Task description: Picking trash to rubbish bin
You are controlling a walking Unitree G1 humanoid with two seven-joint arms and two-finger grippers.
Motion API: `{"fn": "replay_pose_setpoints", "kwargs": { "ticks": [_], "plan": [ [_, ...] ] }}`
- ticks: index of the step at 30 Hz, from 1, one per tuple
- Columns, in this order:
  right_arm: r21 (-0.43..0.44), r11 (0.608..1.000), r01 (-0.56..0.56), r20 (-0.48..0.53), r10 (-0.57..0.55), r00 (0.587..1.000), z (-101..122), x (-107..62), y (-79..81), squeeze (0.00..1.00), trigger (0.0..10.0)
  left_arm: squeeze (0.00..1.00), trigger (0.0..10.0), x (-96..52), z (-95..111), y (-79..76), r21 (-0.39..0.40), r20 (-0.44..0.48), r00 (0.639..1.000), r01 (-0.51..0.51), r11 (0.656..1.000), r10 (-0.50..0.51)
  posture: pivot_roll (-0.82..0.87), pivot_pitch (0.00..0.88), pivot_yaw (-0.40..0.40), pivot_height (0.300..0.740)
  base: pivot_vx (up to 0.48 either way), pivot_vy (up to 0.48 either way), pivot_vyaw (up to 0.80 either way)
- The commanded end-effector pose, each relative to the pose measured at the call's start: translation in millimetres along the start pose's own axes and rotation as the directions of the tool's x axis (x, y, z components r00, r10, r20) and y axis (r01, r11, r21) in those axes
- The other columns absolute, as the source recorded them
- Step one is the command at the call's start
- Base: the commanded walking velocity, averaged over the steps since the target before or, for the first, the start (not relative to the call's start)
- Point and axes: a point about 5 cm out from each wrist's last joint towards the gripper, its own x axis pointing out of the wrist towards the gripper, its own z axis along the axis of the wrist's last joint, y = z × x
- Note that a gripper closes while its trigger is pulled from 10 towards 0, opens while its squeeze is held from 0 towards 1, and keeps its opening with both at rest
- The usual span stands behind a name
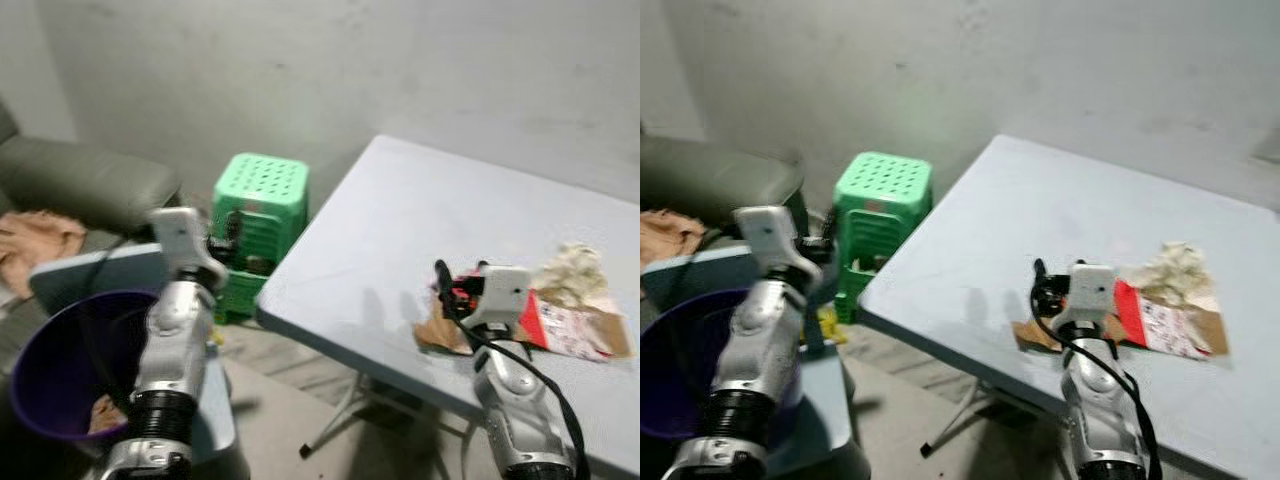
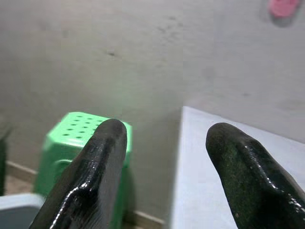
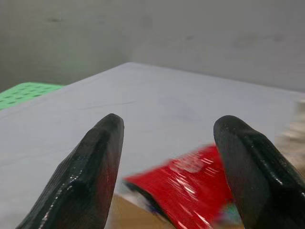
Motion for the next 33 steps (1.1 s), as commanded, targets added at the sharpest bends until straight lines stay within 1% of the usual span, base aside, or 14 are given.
{"fn": "replay_pose_setpoints", "kwargs": {
  "ticks": [1, 6, 9, 12, 18, 20, 21, 24, 25, 27, 29, 30, 32, 33],
  "plan": [
    [-0.006, 1.0, 0.01, 0.015, -0.01, 1.0, 4, -0.2, -1.0, 0.0, 10.0, 0.0, 10.0, -0.2, 2, 0.5, 0.012, 0.001, 1.0, 0.009, 1.0, -0.009, -0.01, 0.0, -0.068, 0.74, 0.0, 0.0, -0.75],
    [-0.005, 1.0, 0.016, 0.014, -0.016, 1.0, 3, -1.6, -0.2, 0.0, 10.0, 0.0, 10.0, -0.8, 1, -1.6, 0.013, -0.007, 1.0, 0.02, 1.0, -0.02, -0.02, 0.0, -0.063, 0.74, 0.0, 0.0, -0.75],
    [0.011, 0.999, 0.031, 0.029, -0.031, 0.999, 3, -4.0, 0.3, 0.0, 10.0, 0.0, 10.0, -1.7, -1, -2.1, 0.012, -0.016, 1.0, 0.027, 1.0, -0.027, -0.03, 0.0, -0.054, 0.74, 0.0, 0.0, -0.52],
    [0.011, 0.999, 0.037, 0.023, -0.037, 0.999, 2, -7.5, 1.7, 0.0, 10.0, 0.0, 10.0, -1.9, -2, -5.4, 0.015, -0.028, 0.999, 0.044, 0.999, -0.044, -0.03, 0.0, -0.044, 0.74, 0.0, 0.0, 0.0],
    [0.043, 0.998, 0.05, -0.002, -0.05, 0.999, -3, -12.6, 5.3, 0.0, 10.0, 0.0, 10.0, -3.8, -4, -6.9, 0.019, -0.042, 0.998, 0.056, 0.998, -0.055, -0.03, 0.0, -0.029, 0.74, 0.0, 0.0, 0.0],
    [0.067, 0.993, 0.1, -0.045, -0.097, 0.994, -8, -16.5, 5.6, 0.0, 10.0, 0.0, 10.0, -6.1, -4, -8.8, 0.017, -0.052, 0.996, 0.069, 0.997, -0.068, -0.03, 0.0, -0.021, 0.74, 0.0, 0.0, 0.0],
    [0.09, 0.99, 0.112, -0.064, -0.107, 0.992, -9, -17.5, 5.7, 0.0, 10.0, 0.0, 10.0, -6.8, -5, -9.8, 0.017, -0.055, 0.996, 0.072, 0.997, -0.071, -0.03, 0.0, -0.02, 0.74, 0.0, 0.0, 0.0],
    [0.111, 0.984, 0.141, -0.09, -0.132, 0.987, -11, -20.0, 4.0, 0.0, 10.0, 0.0, 10.0, -9.6, -7, -13.2, 0.014, -0.066, 0.994, 0.084, 0.996, -0.083, -0.03, 0.0, -0.017, 0.74, 0.0, 0.0, 0.0],
    [0.116, 0.983, 0.141, -0.097, -0.13, 0.987, -12, -21.6, 4.4, 0.0, 10.0, 0.0, 10.0, -11.7, -8, -14.1, 0.013, -0.071, 0.994, 0.09, 0.996, -0.089, -0.03, 0.0, -0.015, 0.74, 0.0, 0.0, 0.0],
    [0.095, 0.986, 0.137, -0.091, -0.128, 0.988, -12, -23.5, 4.4, 0.0, 10.0, 0.0, 10.0, -13.7, -9, -15.0, 0.012, -0.078, 0.993, 0.094, 0.995, -0.093, -0.03, 0.0, -0.012, 0.74, 0.0, 0.0, 0.0],
    [0.1, 0.985, 0.137, -0.099, -0.128, 0.987, -13, -25.5, 3.2, 0.0, 10.0, 0.0, 10.0, -15.5, -11, -18.0, 0.014, -0.086, 0.991, 0.104, 0.994, -0.103, -0.03, 0.0, -0.012, 0.74, 0.0, 0.0, 0.0],
    [0.1, 0.989, 0.113, -0.092, -0.104, 0.99, -13, -28.5, 4.9, 0.0, 10.0, 0.0, 10.0, -17.6, -11, -19.1, 0.015, -0.091, 0.99, 0.111, 0.994, -0.109, -0.03, 0.0, -0.008, 0.74, 0.0, 0.0, 0.0],
    [0.112, 0.988, 0.102, -0.092, -0.092, 0.991, -12, -31.7, 7.7, 0.0, 10.0, 0.0, 10.0, -19.7, -10, -18.2, 0.014, -0.094, 0.989, 0.115, 0.993, -0.113, -0.03, 0.0, -0.007, 0.74, 0.0, 0.0, 0.0],
    [0.102, 0.989, 0.108, -0.09, -0.099, 0.991, -12, -32.2, 7.6, 0.0, 10.0, 0.0, 10.0, -20.0, -10, -18.0, 0.015, -0.096, 0.989, 0.116, 0.993, -0.114, -0.03, 0.0, -0.007, 0.74, 0.0, 0.0, 0.0]
  ]
}}
